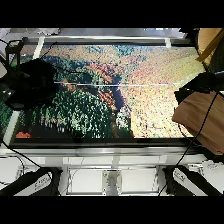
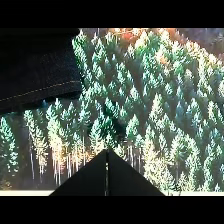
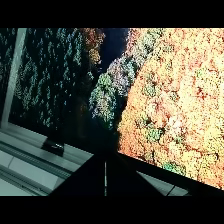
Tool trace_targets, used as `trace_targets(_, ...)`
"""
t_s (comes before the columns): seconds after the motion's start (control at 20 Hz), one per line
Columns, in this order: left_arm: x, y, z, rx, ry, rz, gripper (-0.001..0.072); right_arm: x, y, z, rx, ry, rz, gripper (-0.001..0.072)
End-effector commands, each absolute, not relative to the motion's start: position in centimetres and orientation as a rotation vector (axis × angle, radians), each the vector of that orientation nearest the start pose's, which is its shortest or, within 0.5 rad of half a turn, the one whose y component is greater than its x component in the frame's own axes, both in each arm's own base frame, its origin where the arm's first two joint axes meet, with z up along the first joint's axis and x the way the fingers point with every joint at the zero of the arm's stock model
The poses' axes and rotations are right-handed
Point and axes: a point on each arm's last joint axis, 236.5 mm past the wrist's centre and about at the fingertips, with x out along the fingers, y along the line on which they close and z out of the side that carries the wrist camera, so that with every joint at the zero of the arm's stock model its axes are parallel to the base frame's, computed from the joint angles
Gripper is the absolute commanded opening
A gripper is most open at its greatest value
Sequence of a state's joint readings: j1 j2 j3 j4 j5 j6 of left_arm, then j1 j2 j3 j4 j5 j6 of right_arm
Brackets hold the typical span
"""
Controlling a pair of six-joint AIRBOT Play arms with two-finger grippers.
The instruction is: Fold the clothes and pants, and hang the long-sleeved shirts on hangers.
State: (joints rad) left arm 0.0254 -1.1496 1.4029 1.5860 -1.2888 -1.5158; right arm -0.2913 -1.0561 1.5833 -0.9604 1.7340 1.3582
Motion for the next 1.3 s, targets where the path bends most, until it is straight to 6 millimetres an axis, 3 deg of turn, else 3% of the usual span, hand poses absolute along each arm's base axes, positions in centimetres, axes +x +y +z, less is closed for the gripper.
trace_targets(0.0, 39.2, 1.3, 13.9, 0.049, 1.037, 0.005, 0.0015, 30.6, 4.5, 22.7, 0.242, 1.061, 0.430, 0.0014)
trace_targets(0.65, 39.2, 1.3, 13.9, 0.049, 1.037, 0.005, 0.0016, 30.7, 4.5, 22.8, 0.242, 1.053, 0.427, 0.0013)
trace_targets(0.75, 40.7, 1.9, 14.2, 0.095, 0.986, 0.006, 0.0062, 31.5, 4.3, 23.1, 0.246, 1.022, 0.415, 0.0014)
trace_targets(0.85, 43.0, 4.5, 14.5, 0.176, 0.918, 0.077, 0.0490, 32.3, 4.1, 23.3, 0.252, 0.991, 0.404, 0.0013)
trace_targets(0.9, 44.1, 6.4, 14.6, 0.213, 0.886, 0.127, 0.0543, 32.6, 4.1, 23.3, 0.255, 0.988, 0.402, 0.0013)
trace_targets(1.05, 44.9, 13.6, 12.6, 0.167, 0.902, 0.333, 0.0542, 33.2, 3.9, 22.8, 0.267, 0.986, 0.395, 0.0014)
trace_targets(1.15, 43.7, 18.6, 9.5, -0.026, 0.945, 0.484, 0.0543, 33.6, 3.8, 22.2, 0.280, 0.987, 0.387, 0.0014)
trace_targets(1.25, 42.4, 22.0, 6.4, -0.247, 0.974, 0.566, 0.0546, 33.9, 3.7, 21.2, 0.299, 0.996, 0.379, 0.0014)
